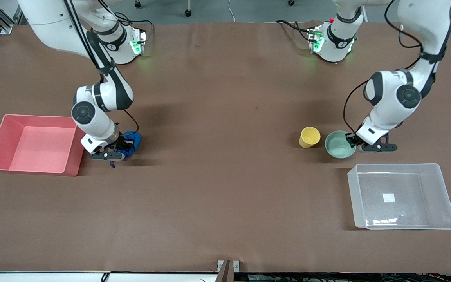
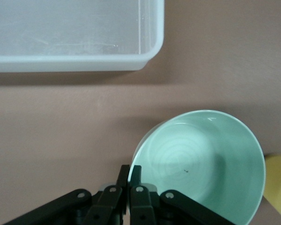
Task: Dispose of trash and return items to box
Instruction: 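Carry the cloth into the pink bin while the left gripper carries the bowl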
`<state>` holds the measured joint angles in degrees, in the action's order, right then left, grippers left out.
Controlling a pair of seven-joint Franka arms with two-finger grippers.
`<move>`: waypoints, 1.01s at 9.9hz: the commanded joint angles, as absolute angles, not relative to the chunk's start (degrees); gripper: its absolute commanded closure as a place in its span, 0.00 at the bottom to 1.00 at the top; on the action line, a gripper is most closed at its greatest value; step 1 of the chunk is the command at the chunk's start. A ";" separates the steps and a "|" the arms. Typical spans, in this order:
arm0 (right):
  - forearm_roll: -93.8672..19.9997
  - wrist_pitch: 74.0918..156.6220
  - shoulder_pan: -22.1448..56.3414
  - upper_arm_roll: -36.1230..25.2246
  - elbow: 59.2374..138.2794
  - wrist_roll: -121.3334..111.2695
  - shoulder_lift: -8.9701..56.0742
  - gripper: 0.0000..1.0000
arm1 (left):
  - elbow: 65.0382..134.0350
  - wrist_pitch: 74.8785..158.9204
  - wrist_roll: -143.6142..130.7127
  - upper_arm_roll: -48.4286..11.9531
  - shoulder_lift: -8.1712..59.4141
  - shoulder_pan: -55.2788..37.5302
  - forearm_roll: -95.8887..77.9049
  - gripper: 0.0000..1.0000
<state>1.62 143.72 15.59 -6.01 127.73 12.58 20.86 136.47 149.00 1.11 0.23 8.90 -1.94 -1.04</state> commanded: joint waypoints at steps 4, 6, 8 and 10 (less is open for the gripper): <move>2.28 99.64 8.55 -5.89 97.43 5.60 16.79 1.00 | 115.46 132.11 6.32 3.59 11.04 -1.32 -1.14 1.00; 5.86 98.00 -0.13 -5.89 96.68 -7.58 15.47 1.00 | 103.41 132.01 7.37 6.23 20.52 -1.23 -1.14 1.00; 10.44 100.79 -5.60 -5.80 99.56 -13.07 15.73 1.00 | 91.64 128.78 13.16 9.56 30.71 -0.36 -6.72 1.00; 10.55 112.71 -11.05 -5.80 107.71 -19.75 15.82 0.99 | 86.06 128.06 19.32 13.51 38.55 -0.18 -12.81 0.99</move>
<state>9.12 107.05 -8.19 -6.98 101.99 -17.07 16.58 91.63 129.94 16.27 11.43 31.29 -0.50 -9.68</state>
